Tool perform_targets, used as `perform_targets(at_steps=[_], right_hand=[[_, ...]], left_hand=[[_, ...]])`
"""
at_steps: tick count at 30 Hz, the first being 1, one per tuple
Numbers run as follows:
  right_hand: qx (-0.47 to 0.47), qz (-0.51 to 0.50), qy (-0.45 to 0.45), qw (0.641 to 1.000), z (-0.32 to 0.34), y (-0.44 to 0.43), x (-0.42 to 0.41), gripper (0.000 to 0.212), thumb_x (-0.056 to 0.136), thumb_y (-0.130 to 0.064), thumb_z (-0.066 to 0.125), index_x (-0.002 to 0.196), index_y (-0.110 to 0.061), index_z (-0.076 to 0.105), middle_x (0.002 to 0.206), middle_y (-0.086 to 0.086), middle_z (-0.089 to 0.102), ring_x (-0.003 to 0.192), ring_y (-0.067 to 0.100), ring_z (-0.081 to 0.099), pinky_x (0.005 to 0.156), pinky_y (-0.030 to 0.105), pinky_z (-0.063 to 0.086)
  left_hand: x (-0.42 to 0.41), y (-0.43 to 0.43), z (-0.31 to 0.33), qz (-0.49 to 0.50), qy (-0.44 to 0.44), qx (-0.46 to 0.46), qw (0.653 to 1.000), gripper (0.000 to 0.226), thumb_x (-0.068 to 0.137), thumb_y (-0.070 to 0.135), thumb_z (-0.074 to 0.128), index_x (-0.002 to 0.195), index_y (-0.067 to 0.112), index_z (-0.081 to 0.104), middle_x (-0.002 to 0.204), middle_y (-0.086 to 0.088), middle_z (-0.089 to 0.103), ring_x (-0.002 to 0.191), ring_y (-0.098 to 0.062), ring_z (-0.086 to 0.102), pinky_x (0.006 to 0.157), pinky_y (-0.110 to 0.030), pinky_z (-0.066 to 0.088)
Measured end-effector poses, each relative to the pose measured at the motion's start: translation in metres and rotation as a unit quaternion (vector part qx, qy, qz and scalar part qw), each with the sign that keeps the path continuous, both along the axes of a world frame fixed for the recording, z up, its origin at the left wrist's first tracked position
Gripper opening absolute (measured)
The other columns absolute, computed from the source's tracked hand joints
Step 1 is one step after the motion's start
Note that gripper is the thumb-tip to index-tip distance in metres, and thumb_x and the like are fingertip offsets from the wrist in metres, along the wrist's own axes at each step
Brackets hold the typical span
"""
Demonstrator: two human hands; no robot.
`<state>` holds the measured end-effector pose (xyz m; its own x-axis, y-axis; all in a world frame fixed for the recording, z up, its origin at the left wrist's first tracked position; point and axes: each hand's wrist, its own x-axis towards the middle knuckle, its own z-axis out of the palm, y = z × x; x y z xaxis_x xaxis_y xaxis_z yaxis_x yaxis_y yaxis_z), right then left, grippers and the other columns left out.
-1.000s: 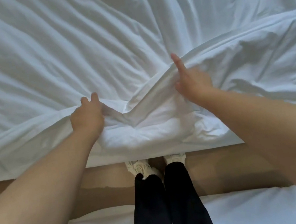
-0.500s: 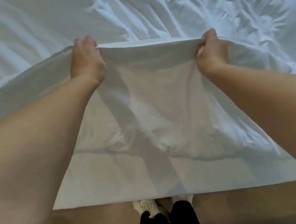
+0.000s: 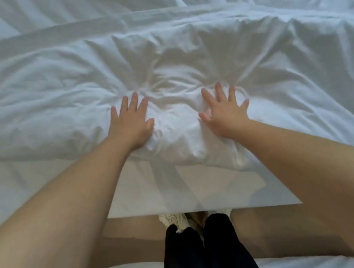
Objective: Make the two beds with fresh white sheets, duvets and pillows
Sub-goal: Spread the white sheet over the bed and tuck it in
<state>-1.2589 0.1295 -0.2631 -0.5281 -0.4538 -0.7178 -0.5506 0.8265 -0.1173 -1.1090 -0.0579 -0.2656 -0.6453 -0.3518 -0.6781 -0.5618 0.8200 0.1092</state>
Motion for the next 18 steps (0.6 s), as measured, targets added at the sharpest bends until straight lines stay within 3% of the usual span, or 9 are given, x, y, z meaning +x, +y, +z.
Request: perform_targets(at_steps=[4, 8, 12, 18], right_hand=[[-0.024, 0.066, -0.012, 0.997, 0.039, 0.010, 0.052, 0.065, 0.101, -0.044, 0.035, 0.155, -0.032, 0.002, 0.164, 0.003, -0.010, 0.150, 0.032, -0.006, 0.114, 0.064, 0.013], [-0.062, 0.178, -0.046, 0.981, 0.076, -0.021, 0.112, 0.069, 0.102, -0.041, 0.038, 0.155, -0.028, -0.004, 0.163, 0.005, -0.013, 0.150, 0.033, -0.011, 0.117, 0.062, 0.007], [-0.071, 0.247, -0.056, 0.965, 0.088, -0.062, 0.164, 0.071, 0.102, -0.033, 0.040, 0.155, -0.026, -0.006, 0.163, 0.006, -0.013, 0.149, 0.033, -0.013, 0.118, 0.061, 0.002], [-0.093, 0.211, -0.007, 0.973, 0.068, -0.159, 0.238, 0.081, 0.096, -0.011, 0.043, 0.155, -0.025, -0.011, 0.163, 0.010, -0.015, 0.149, 0.032, -0.014, 0.117, 0.062, 0.002]], left_hand=[[0.056, 0.019, 0.042, -0.022, -0.016, -0.029, 0.999, 0.061, 0.099, 0.033, 0.036, 0.153, 0.016, 0.014, 0.161, -0.009, 0.008, 0.149, -0.027, 0.003, 0.117, -0.051, 0.014], [0.123, 0.000, 0.081, 0.016, -0.006, -0.077, 0.997, 0.068, 0.089, 0.026, 0.050, 0.150, 0.017, 0.023, 0.156, -0.008, 0.022, 0.142, -0.026, 0.022, 0.106, -0.043, 0.033], [0.180, -0.041, 0.089, 0.028, -0.088, -0.119, 0.989, 0.072, 0.091, 0.026, 0.049, 0.152, 0.017, 0.013, 0.158, -0.013, 0.014, 0.146, -0.030, 0.014, 0.112, -0.045, 0.028], [0.222, -0.158, 0.059, 0.010, -0.071, -0.192, 0.979, 0.088, 0.087, 0.024, 0.061, 0.153, 0.018, 0.003, 0.158, -0.022, 0.002, 0.145, -0.041, 0.011, 0.111, -0.050, 0.028]])
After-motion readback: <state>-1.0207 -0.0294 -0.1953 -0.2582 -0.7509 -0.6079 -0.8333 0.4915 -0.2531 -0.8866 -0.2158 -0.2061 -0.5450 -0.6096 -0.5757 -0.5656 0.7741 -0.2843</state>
